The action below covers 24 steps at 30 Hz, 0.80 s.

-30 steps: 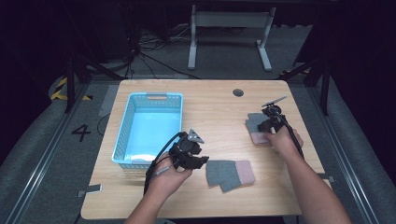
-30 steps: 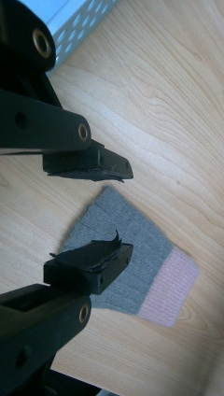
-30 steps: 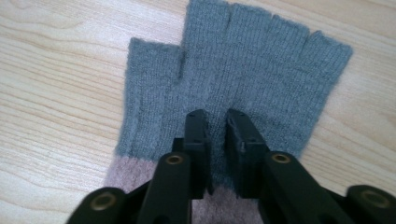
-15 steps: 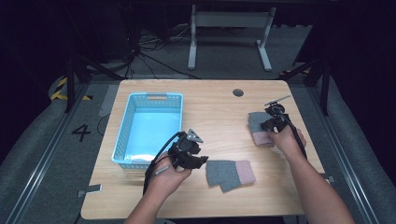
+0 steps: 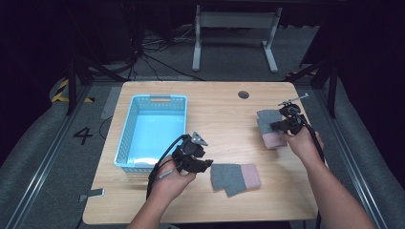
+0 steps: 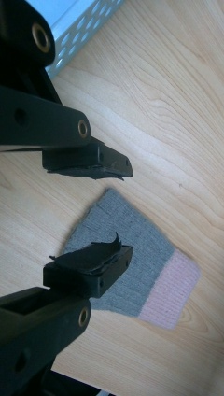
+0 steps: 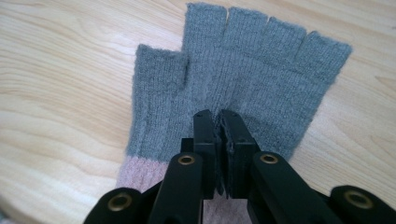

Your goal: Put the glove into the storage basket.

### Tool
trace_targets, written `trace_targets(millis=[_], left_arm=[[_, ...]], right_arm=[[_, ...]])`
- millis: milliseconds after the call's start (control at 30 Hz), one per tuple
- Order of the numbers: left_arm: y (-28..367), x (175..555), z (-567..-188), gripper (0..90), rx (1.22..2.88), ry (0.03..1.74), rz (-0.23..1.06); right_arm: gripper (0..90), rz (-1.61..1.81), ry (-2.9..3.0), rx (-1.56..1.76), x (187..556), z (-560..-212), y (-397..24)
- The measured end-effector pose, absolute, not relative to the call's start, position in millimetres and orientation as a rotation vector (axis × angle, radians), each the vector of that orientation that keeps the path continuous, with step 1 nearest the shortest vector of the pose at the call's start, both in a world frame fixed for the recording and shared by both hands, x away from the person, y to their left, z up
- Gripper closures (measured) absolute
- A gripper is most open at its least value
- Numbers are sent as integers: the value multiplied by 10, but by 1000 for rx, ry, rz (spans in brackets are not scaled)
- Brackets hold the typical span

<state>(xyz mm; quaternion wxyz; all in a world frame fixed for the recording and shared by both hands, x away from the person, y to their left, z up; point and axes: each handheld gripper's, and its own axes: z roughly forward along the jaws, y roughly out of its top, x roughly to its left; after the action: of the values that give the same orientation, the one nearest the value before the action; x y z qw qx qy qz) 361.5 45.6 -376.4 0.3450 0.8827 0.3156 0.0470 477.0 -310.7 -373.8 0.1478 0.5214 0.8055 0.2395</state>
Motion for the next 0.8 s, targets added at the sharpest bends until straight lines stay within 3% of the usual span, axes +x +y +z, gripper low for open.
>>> trace_targets(millis=[800], left_arm=[[473,3623,-3725,556,2277,814,125]], right_arm=[[857,817,2455,1202,4222,-3259,-2836]])
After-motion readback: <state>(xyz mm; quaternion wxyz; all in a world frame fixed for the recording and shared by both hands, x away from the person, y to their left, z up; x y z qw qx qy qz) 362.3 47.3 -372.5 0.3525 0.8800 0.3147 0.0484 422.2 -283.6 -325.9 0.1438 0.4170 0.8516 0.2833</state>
